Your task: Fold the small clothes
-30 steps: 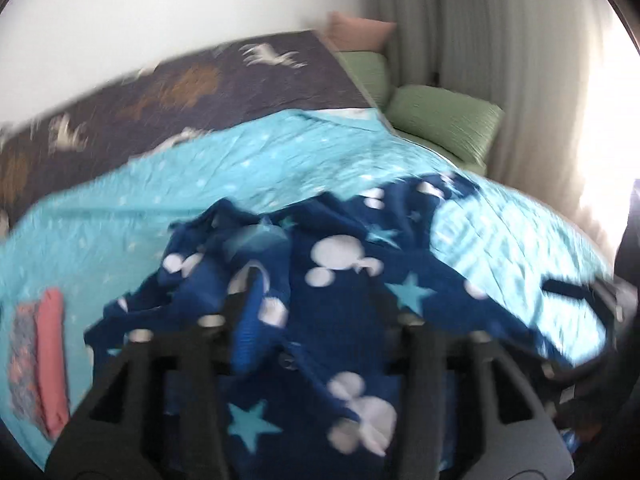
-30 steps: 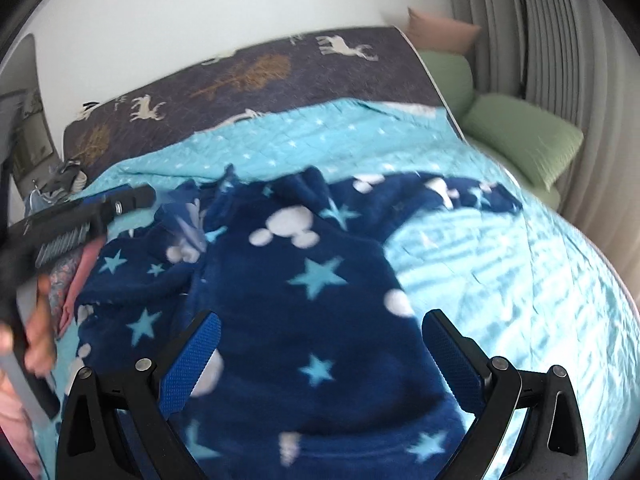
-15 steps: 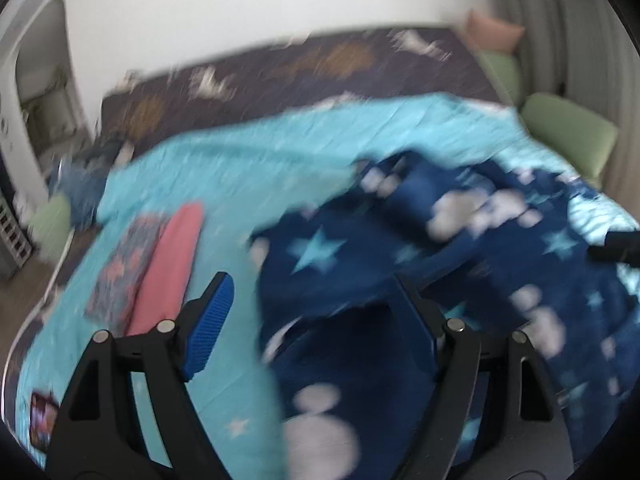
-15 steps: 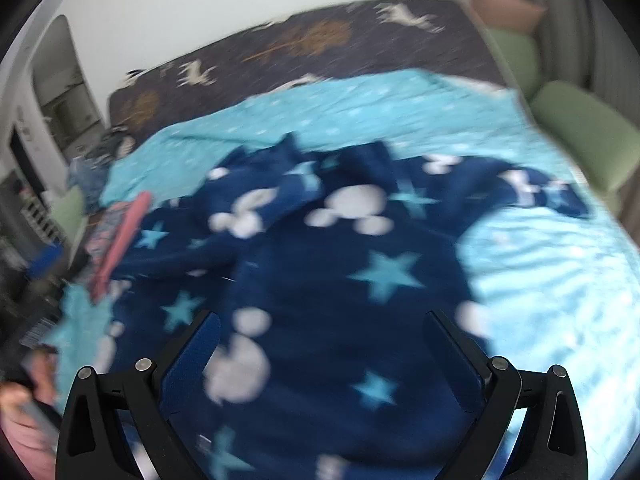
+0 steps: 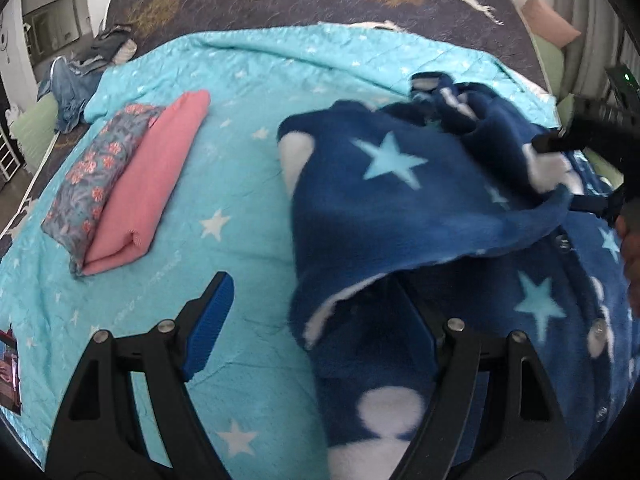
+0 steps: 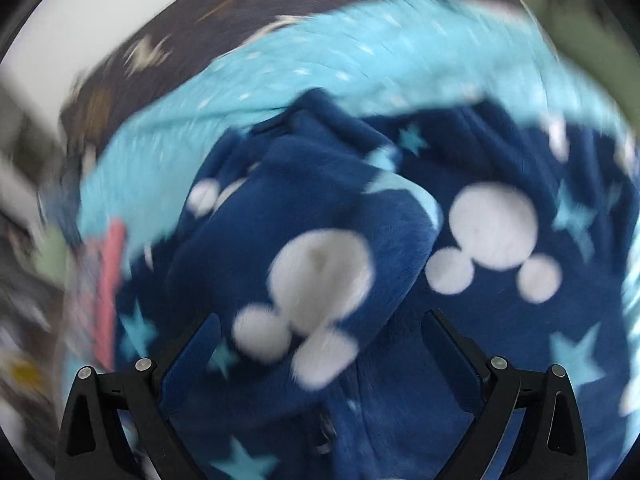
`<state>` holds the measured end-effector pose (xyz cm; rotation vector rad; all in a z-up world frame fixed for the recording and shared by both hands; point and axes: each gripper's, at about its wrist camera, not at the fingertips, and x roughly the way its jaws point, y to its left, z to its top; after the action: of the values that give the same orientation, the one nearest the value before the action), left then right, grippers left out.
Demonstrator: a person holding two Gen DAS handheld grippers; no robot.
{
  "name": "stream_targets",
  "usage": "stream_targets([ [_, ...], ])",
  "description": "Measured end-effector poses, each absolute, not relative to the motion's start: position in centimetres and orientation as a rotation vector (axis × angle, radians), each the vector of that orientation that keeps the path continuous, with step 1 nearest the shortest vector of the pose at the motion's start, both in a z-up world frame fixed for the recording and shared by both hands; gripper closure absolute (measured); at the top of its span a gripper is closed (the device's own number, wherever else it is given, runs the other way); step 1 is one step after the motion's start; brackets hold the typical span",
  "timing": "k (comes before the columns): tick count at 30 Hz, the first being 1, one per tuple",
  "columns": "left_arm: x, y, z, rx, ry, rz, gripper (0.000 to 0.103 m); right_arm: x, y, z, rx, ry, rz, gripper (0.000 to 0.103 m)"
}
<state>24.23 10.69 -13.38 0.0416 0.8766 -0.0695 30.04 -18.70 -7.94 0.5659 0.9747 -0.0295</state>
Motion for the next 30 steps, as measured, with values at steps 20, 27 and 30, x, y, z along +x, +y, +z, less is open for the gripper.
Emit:
stream_targets([
  [20, 23.6, 11.6, -14.6, -0.021, 0.871, -0.053, 0.022, 15.0, -33.8, -11.3, 0.834, 0.799, -0.170, 0.059],
  [27, 23.1, 11.8, -14.1, -0.027, 0.845, -0.019, 0.021, 15.7, -33.1, -10.1, 0.800, 0.817, -0.025, 0.049],
  [30, 23.2, 12.4, -14.2, -0.058, 0.855, -0.020, 0.021, 17.5, -31.5, -10.8, 0.784, 0.873, 0.019, 0.030],
])
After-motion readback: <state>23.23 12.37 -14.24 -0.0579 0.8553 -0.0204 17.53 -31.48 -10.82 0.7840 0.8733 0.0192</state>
